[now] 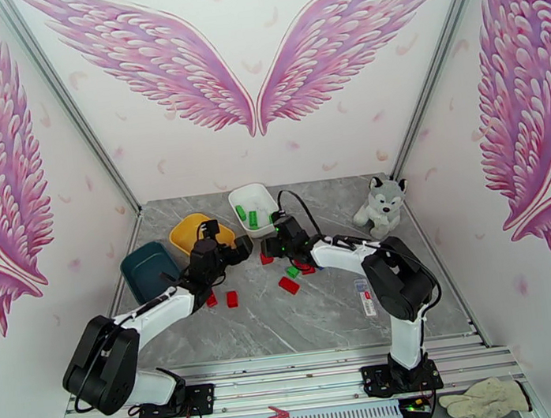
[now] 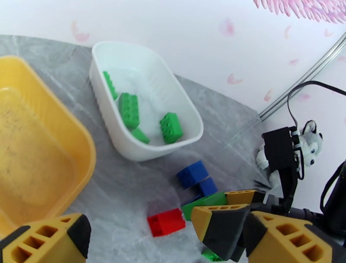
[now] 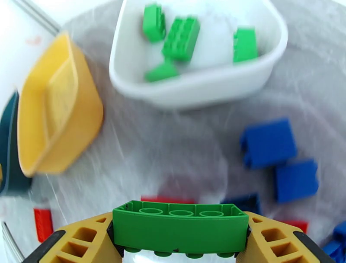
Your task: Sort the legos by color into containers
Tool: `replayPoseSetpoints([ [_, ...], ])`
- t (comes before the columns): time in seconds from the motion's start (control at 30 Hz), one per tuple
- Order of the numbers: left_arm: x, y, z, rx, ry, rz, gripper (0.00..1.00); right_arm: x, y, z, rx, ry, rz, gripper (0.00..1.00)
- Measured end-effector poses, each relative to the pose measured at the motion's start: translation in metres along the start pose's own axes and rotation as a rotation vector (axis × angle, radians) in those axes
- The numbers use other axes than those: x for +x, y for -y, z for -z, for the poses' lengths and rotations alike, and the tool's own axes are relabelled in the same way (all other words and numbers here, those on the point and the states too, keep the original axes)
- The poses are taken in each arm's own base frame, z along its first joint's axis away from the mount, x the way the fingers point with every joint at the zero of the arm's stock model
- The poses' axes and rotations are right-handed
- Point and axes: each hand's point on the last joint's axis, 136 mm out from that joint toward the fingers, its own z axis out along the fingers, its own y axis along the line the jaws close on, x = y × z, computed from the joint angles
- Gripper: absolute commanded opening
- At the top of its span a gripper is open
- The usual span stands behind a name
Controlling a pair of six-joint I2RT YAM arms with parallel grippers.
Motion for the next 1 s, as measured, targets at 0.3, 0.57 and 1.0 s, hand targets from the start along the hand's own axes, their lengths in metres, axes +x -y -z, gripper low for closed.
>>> replayPoseSetpoints([
  [0.3,-0.012,-0.003,-0.008,0.016,0.007,0.028,0.99,-0.092,-0.012,-0.016,-0.066,0.153,-0.045,0.58],
  [0.57,-0.009,-0.006,-0.011,0.009,-0.001,0.048,0.99,-0.121,-0.018,-0.044,-0.067,0.174,-0.042,0.73],
  [1.0,0.004,-0.007,-0.004,-0.021,-0.005,0.024,0.99,-0.105,-0.008,-0.041,-0.024,0.125,-0.014,0.78],
])
